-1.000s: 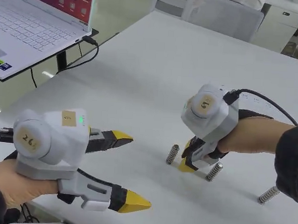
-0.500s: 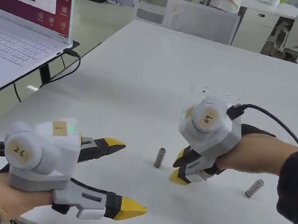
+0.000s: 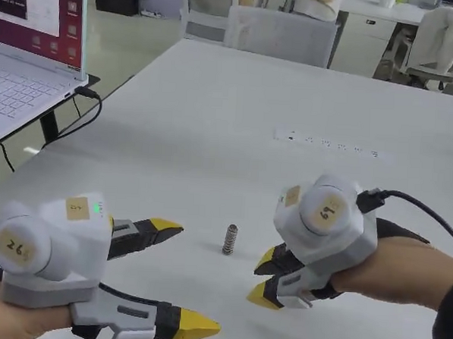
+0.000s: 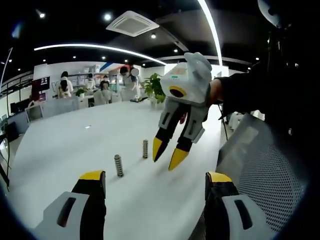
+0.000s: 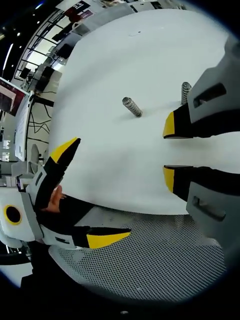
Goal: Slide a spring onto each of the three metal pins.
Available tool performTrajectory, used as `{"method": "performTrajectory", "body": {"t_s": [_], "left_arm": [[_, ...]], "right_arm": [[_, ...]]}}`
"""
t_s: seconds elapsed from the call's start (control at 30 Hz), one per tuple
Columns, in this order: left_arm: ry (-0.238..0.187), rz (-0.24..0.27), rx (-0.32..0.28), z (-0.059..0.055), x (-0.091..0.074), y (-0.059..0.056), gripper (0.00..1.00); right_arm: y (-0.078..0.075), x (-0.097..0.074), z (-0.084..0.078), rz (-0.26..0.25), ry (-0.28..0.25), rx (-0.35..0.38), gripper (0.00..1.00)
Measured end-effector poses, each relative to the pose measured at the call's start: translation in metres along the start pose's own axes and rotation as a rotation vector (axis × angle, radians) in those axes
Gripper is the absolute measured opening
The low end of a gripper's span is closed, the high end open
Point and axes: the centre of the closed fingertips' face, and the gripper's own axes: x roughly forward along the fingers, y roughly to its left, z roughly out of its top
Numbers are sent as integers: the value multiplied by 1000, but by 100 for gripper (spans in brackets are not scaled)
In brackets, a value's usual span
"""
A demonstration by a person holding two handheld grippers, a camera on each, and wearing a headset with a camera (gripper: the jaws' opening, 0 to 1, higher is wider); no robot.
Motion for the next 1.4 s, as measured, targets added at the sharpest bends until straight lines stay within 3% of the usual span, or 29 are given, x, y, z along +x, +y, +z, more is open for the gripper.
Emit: {"method": "performTrajectory", "body": {"t_s": [0.37, 0.67, 1.03, 1.4], "left_arm": [[7, -34, 6, 1, 6, -11, 79], [14, -54, 12, 2, 10, -15, 80], [24, -71, 18, 5, 15, -19, 81], [43, -88, 19, 3, 22, -19, 84]], "right_arm": [[12, -19, -8, -33, -82, 85, 21], [16, -29, -25, -67, -100, 137, 21], [7, -52, -47, -141, -160, 230, 22], [-6, -75, -82, -237, -219, 354, 23]]}}
